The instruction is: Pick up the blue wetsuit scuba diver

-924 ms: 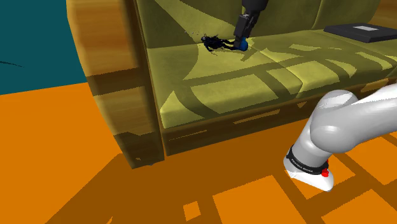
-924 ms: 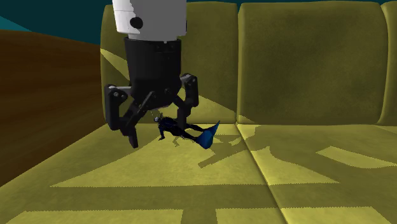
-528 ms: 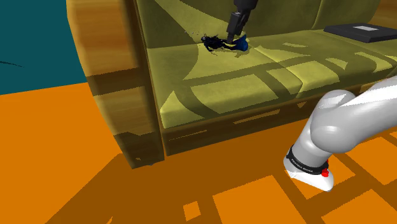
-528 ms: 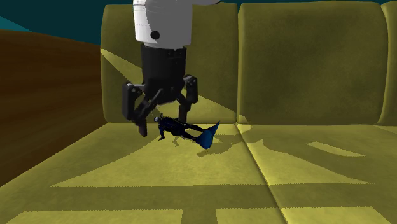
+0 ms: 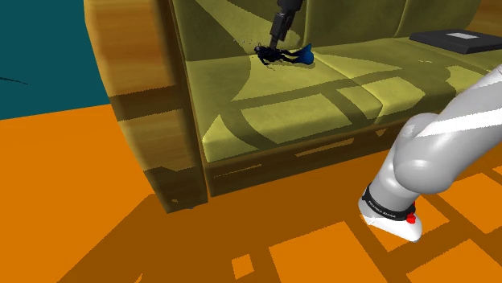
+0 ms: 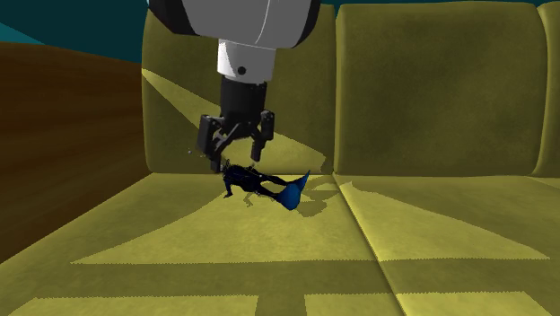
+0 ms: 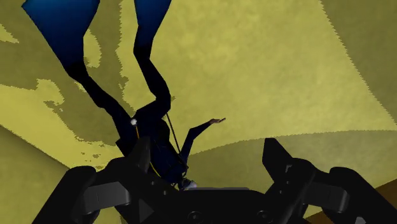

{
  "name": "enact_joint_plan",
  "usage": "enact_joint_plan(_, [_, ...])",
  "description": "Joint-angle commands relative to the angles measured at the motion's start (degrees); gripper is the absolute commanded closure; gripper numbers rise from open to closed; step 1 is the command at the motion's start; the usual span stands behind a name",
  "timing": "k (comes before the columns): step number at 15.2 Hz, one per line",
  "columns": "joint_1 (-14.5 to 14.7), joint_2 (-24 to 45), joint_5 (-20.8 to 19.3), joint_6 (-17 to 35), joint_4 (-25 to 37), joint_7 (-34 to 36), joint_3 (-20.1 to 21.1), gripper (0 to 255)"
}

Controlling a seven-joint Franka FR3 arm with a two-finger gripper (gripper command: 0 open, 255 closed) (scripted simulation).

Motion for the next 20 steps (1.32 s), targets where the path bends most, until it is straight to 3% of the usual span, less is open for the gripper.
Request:
enact_joint_plan(1, [0.4, 4.7, 2.1, 0.4, 4.1, -3.5, -2.0, 0])
enact_joint_plan(5, [0.6, 13.7, 7.2, 0.0, 12.9, -9.7, -4.9, 0])
enact_joint_plan(14, [0.5, 13.2, 7.3, 5.9, 6.5, -10.5, -4.7, 0])
enact_joint_plan(15, [0.5, 13.2, 7.3, 5.8, 6.5, -10.5, -4.8, 255])
enact_joint_plan(20, [0.5, 13.1, 7.3, 5.8, 6.5, -10.4, -4.7, 255])
